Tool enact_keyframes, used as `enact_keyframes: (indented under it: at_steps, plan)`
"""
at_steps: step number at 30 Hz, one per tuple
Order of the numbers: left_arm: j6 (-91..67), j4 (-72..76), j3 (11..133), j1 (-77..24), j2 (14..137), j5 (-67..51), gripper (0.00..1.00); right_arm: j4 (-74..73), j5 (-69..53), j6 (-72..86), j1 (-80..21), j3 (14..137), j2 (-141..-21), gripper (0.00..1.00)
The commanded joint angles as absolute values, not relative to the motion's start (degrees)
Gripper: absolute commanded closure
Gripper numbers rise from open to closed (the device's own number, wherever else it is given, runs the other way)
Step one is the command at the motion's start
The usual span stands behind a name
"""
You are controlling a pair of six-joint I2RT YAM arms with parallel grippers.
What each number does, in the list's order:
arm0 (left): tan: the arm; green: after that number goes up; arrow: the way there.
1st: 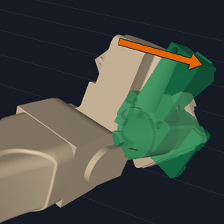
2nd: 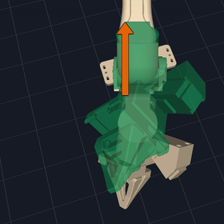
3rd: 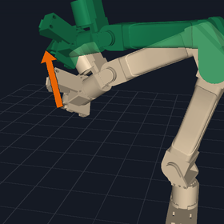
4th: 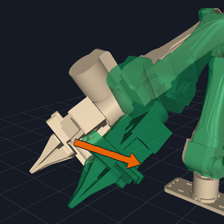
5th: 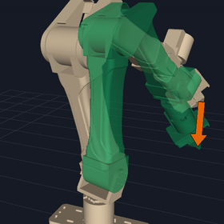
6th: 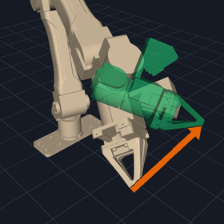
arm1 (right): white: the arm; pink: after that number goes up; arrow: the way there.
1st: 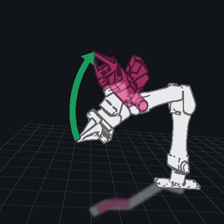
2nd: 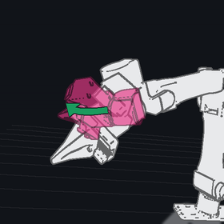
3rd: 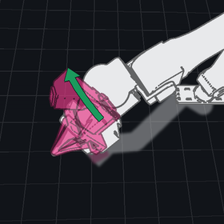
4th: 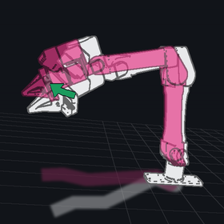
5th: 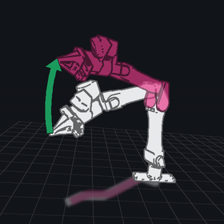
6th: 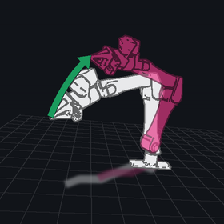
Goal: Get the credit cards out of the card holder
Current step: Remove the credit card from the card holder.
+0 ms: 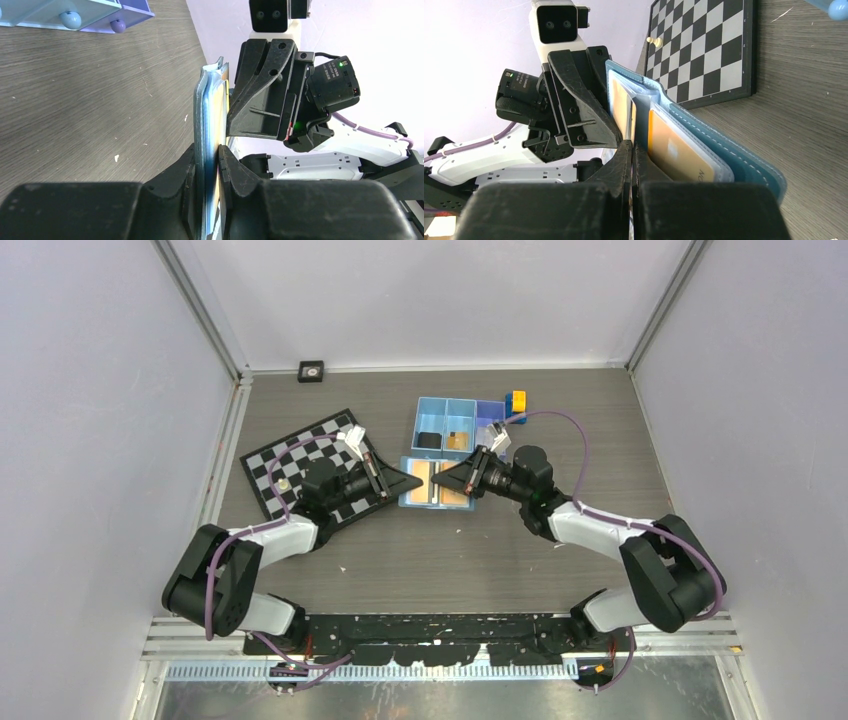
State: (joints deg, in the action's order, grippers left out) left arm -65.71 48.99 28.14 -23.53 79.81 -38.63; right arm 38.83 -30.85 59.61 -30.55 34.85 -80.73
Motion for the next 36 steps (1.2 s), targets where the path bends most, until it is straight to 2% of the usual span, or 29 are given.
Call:
enact_keyframes:
  at_steps: [1,4,10,15,21,29,36]
  plan:
    - [-64.61,51.11,29.19,-24.43,78.40,-39.70,0.81,38.05,-28.80,57.58,-31.19,35.56,-78.17,0.99]
    - [-64.19,50.54,28.67,-24.07,77.23,-38.82,0.82,33.60,-26.59,55.81,-31.12,36.03,-77.34,0.99]
    - [-63.39,49.10,27.65,-23.29,74.89,-37.73,0.75,32.70,-25.41,55.37,-31.19,35.75,-76.42,1.00]
    - [-63.25,48.95,27.57,-23.20,74.79,-37.61,0.83,32.61,-25.25,55.41,-31.14,35.86,-76.47,1.00]
    - [-63.79,49.72,27.12,-22.77,74.67,-37.61,0.84,32.43,-25.15,55.42,-31.15,35.77,-76.38,1.00]
    - [-64.72,51.63,25.99,-21.94,73.89,-37.43,1.00,31.88,-24.86,55.39,-31.11,35.94,-76.62,1.00]
    - [-65.67,53.08,25.51,-21.54,74.15,-37.53,1.00,32.78,-25.41,55.91,-31.11,36.02,-77.60,1.00]
